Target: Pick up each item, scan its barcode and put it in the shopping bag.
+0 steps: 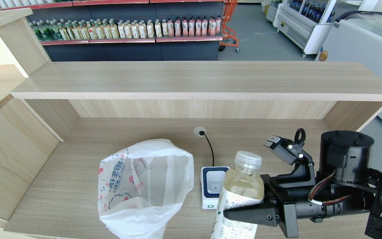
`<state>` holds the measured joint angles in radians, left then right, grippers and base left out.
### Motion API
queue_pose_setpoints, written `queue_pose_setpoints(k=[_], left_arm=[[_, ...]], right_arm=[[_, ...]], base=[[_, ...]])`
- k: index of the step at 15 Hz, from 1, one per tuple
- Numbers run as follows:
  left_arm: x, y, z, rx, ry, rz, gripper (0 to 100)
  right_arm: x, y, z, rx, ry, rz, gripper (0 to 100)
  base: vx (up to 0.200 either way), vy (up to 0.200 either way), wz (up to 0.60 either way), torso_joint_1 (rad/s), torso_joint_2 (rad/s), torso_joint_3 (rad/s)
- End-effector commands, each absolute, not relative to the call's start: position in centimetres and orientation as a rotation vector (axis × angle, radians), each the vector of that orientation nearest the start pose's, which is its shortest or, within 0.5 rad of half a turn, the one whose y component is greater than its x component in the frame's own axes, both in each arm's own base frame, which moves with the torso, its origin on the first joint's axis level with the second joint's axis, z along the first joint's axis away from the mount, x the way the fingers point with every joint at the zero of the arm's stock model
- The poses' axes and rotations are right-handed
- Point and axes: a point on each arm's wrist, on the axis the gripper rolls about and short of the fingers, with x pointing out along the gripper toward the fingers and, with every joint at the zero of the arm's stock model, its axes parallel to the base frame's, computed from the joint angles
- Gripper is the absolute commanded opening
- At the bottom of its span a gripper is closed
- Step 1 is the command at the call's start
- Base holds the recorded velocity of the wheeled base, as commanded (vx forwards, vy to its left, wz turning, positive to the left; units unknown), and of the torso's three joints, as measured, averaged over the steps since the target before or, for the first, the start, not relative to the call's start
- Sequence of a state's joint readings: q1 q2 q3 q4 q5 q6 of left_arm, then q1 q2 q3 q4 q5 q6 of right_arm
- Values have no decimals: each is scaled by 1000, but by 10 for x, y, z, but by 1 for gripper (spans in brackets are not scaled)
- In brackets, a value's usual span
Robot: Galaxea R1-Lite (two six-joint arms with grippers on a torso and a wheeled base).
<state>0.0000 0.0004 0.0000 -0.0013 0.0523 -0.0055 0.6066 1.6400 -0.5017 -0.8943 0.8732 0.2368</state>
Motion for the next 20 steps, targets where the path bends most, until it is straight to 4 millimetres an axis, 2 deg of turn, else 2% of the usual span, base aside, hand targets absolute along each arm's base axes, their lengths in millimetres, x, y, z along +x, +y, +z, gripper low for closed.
queue_pose_setpoints(k=[1, 3, 5, 6, 7, 8, 13, 17, 20], left_arm=[[-23, 1, 76, -6, -2, 54, 100], [-23, 1, 76, -6, -2, 54, 100], [-23, 1, 76, -6, -2, 54, 100], [-23, 1, 76, -6, -2, 54, 100], [-23, 1, 76, -6, -2, 54, 100], [-23, 1, 76, -6, -2, 54, 100], [-23, 1, 76, -6, -2, 54, 100], [-23, 1, 76, -6, -2, 54, 100], [-23, 1, 76, -5, -2, 52, 100]], right_arm=[[199, 156, 155, 184, 376, 1353, 0], [197, 145, 168, 110, 254, 1168, 0], [202, 128, 169, -114, 136, 940, 0], [207, 125, 170, -243, 80, 810, 0], [210, 125, 173, -284, 43, 746, 0], [212, 126, 176, -310, 8, 725, 0], [238, 141, 188, -651, -221, 691, 0], [241, 150, 182, -843, -361, 809, 0], [242, 153, 178, -930, -435, 821, 0]], base=[[0, 0, 0, 0, 0, 0], [0, 0, 0, 0, 0, 0], [0, 0, 0, 0, 0, 0], [0, 0, 0, 0, 0, 0], [0, 0, 0, 0, 0, 0], [0, 0, 0, 0, 0, 0], [0, 0, 0, 0, 0, 0], [0, 0, 0, 0, 0, 0], [0, 0, 0, 0, 0, 0]])
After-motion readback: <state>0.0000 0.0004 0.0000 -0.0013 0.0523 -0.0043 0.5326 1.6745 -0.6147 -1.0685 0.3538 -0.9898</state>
